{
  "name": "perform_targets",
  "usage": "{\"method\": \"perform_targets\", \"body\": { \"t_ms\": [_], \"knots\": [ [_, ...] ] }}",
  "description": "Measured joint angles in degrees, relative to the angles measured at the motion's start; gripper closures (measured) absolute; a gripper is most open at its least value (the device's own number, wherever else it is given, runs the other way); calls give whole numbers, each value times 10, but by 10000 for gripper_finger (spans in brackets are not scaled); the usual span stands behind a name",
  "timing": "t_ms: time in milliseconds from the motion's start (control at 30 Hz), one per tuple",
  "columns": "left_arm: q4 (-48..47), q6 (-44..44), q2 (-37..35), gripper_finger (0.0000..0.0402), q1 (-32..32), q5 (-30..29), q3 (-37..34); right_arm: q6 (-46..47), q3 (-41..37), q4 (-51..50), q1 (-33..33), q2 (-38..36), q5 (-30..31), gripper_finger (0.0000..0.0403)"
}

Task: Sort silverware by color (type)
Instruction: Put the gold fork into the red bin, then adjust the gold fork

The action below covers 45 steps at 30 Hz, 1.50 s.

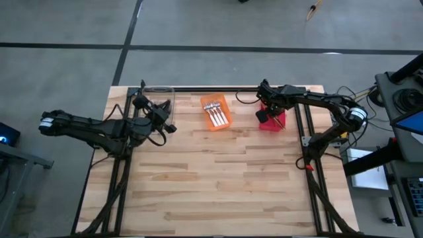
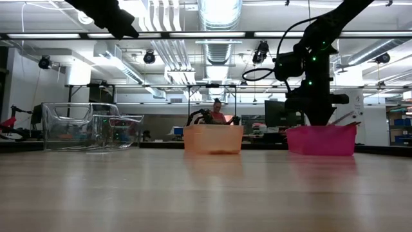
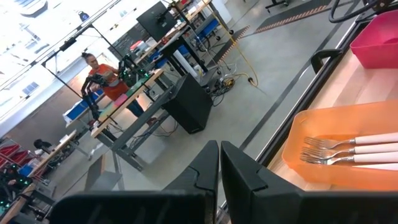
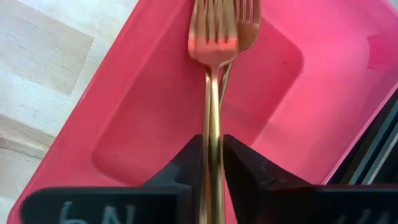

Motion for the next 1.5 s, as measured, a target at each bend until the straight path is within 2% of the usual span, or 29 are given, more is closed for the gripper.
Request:
{"method": "perform_targets", "body": {
  "t_ms": [200, 400, 933, 1133, 1500],
  "knots": [
    [3, 0, 0, 401, 0, 0, 0, 2, 0, 0, 0, 0, 0, 319],
    [5, 0, 0, 401, 0, 0, 0, 3, 2, -5, 0, 0, 0, 302],
    [8, -17, 0, 401, 0, 0, 0, 3, 38, -13, 0, -37, 3, 327],
    [9, -29, 0, 401, 0, 0, 0, 1, 38, 19, -4, -31, 58, 334],
    [9, -43, 0, 401, 0, 0, 0, -62, 28, 60, -40, 0, 54, 308]
  ]
}}
